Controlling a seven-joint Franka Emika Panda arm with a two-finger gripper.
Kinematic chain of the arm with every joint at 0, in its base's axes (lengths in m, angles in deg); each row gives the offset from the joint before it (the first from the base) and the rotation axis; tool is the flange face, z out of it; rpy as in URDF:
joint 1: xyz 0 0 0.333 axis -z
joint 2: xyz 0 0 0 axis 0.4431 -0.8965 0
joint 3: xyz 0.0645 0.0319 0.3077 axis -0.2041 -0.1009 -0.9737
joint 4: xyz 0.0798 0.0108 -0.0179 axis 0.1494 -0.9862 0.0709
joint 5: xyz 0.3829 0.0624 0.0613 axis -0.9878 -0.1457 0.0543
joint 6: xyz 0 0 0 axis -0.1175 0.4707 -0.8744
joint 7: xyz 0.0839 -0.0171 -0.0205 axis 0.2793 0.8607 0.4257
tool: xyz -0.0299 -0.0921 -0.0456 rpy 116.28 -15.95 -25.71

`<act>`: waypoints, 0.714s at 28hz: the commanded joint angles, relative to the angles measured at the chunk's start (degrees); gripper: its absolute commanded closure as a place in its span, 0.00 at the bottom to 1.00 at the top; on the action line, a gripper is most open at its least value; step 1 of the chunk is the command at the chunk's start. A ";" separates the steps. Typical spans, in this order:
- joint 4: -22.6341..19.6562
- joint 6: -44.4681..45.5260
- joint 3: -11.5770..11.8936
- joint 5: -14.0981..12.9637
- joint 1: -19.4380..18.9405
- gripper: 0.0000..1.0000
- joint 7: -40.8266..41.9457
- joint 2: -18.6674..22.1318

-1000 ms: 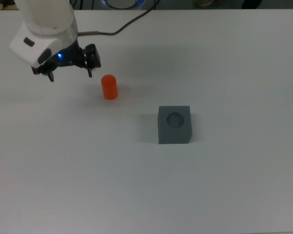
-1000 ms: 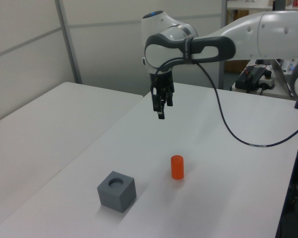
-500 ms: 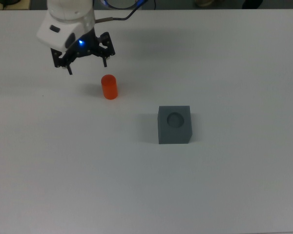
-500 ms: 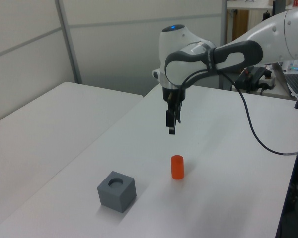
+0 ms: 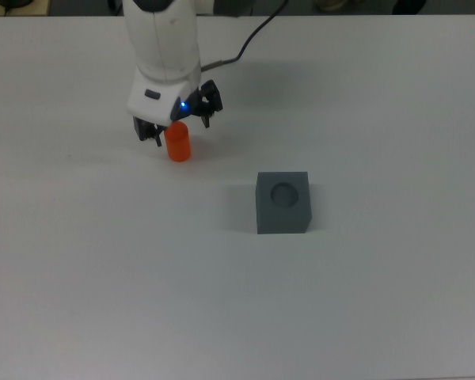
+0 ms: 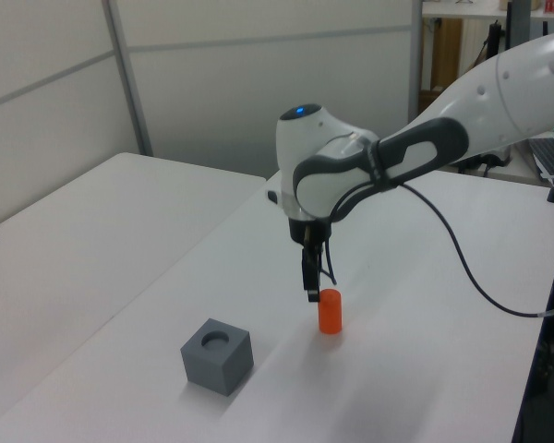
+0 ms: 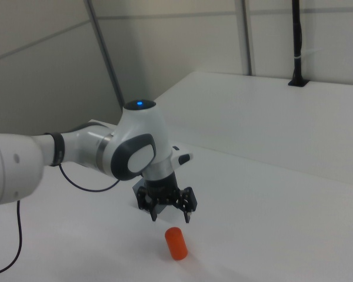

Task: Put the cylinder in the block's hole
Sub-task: 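Close the gripper around the orange cylinder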

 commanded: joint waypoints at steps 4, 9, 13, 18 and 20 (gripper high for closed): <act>-1.04 -1.26 -0.18 4.28 0.10 0.05 1.12 -1.81; -1.92 -0.03 -0.18 6.48 0.10 0.05 1.12 -1.72; -2.18 0.86 -0.18 7.10 0.10 0.08 1.12 -1.81; -2.27 0.94 -0.18 7.10 0.10 0.39 1.12 -1.81; -2.27 0.94 -0.18 7.10 0.10 0.55 1.12 -1.81</act>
